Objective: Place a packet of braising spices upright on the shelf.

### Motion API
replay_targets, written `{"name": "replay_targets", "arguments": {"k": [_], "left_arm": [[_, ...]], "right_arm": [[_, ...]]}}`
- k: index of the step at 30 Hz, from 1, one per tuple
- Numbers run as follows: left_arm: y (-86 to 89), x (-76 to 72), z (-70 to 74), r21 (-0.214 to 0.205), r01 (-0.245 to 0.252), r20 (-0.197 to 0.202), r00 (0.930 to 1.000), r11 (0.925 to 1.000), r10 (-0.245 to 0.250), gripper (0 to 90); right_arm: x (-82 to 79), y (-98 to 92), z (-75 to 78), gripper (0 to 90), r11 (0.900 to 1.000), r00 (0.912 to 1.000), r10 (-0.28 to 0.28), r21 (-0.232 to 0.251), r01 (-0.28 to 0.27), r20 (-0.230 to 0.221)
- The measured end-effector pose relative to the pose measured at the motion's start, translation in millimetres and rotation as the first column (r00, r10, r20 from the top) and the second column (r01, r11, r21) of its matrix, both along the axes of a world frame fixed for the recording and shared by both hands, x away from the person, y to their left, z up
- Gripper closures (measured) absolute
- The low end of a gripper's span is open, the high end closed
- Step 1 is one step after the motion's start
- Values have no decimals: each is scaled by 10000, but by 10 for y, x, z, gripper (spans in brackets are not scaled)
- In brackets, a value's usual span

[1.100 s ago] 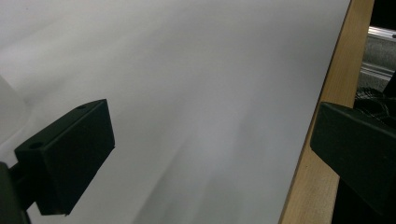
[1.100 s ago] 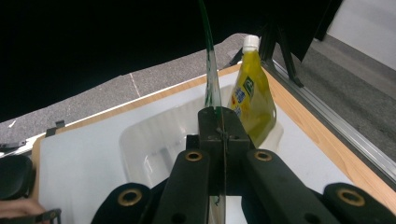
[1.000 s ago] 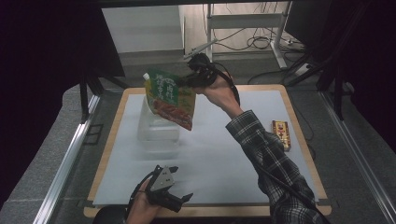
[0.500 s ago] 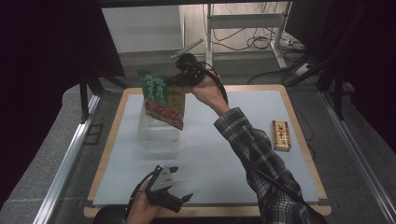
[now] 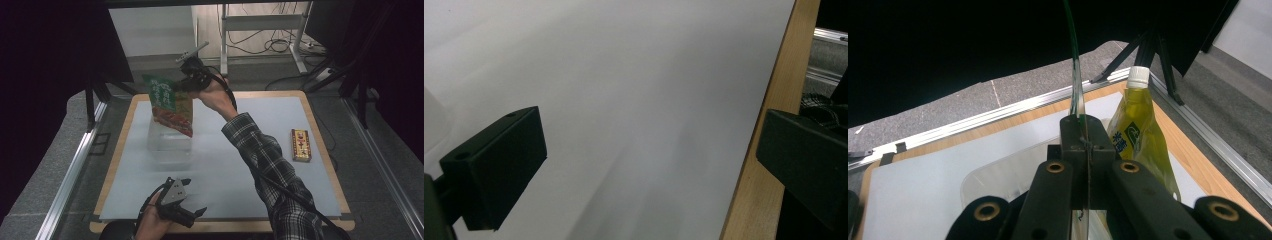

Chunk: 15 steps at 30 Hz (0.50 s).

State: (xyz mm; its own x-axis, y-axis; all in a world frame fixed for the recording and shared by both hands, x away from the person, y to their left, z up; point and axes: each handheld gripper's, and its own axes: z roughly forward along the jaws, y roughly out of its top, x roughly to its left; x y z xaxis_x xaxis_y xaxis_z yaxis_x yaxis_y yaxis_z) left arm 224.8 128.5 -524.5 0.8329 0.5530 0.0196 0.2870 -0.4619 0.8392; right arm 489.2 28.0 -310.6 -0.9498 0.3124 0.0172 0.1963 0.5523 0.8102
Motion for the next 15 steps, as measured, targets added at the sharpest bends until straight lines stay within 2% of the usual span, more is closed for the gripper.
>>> {"name": "replay_targets", "arguments": {"k": [9, 15], "left_arm": [[-7, -1, -2, 16, 40, -3, 10000, 10000, -40, 0], [-6, -2, -4, 8, 26, -22, 10000, 10000, -26, 0]], "right_arm": [[22, 30, -71, 892, 9999, 9997, 89, 62, -87, -207], [27, 76, -162, 892, 9998, 9989, 168, -70, -171, -435]]}}
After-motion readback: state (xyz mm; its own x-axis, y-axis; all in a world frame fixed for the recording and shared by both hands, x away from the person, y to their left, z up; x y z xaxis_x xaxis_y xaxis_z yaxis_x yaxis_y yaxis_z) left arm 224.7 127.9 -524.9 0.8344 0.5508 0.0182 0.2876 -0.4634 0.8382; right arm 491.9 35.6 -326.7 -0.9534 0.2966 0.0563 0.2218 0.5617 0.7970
